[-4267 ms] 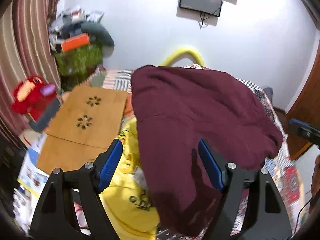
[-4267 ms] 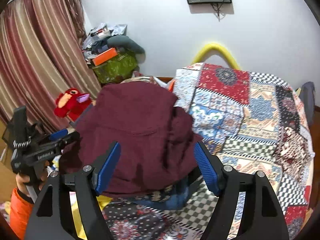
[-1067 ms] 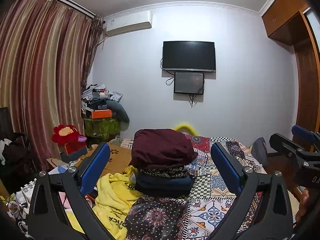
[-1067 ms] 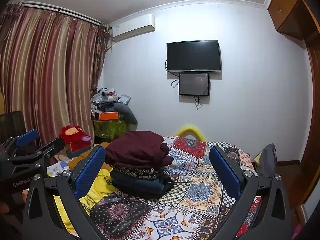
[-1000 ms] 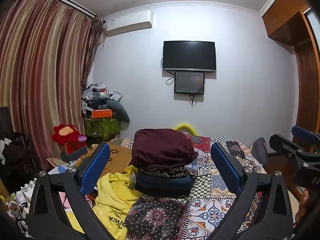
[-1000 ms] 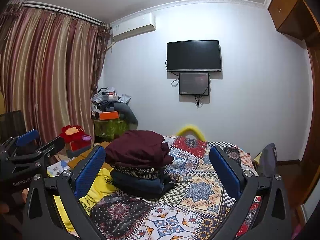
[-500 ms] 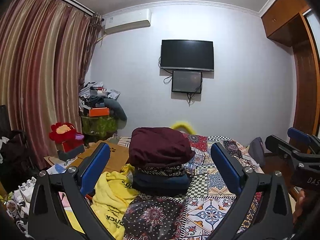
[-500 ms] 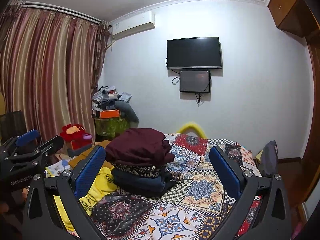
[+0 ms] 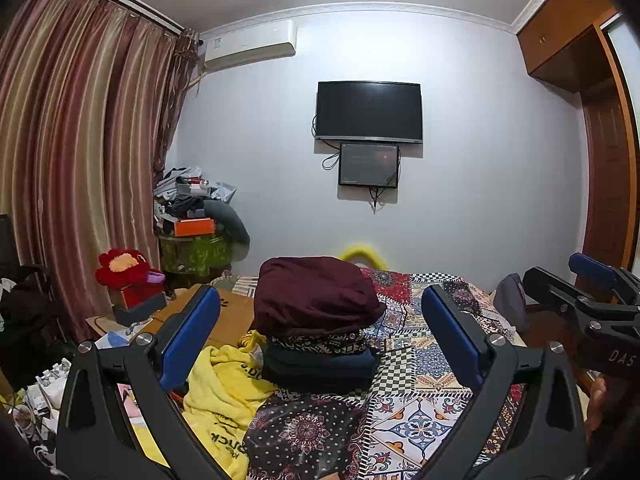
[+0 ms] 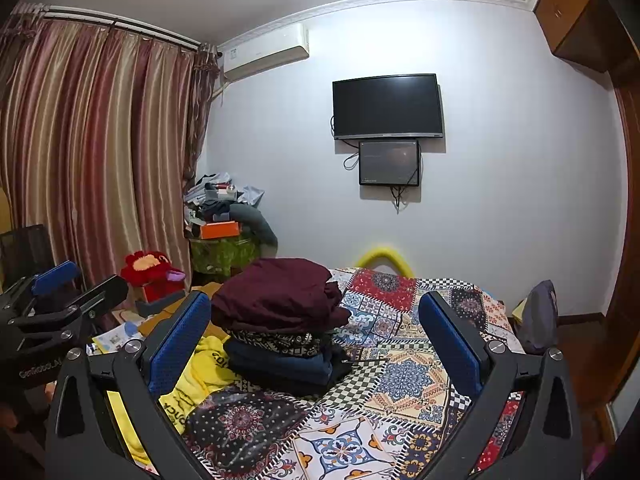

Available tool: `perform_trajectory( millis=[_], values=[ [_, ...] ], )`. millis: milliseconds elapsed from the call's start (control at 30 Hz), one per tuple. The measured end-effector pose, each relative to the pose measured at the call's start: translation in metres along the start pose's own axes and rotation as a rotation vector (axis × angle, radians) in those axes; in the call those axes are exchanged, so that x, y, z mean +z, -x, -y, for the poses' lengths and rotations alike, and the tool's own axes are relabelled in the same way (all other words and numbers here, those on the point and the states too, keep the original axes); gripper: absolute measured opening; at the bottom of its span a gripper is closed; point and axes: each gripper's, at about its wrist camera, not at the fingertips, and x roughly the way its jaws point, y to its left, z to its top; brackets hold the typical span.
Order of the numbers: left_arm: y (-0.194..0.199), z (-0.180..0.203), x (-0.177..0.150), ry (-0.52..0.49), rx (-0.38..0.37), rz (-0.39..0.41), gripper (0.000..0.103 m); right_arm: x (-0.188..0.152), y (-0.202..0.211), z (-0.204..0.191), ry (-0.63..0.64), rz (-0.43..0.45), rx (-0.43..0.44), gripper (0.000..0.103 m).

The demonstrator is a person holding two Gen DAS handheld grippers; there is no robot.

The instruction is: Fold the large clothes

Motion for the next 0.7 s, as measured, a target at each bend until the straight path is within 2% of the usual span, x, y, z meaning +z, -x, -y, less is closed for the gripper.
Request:
perform_trajectory(
  millis=[700],
  values=[
    [-0.0022, 0.0042, -0.0025, -0.005, -0.020, -0.022, 0.101, -0.0026, -0.0051, -0.0045, -0.002, -0.012, -0.004, 0.103]
  ],
)
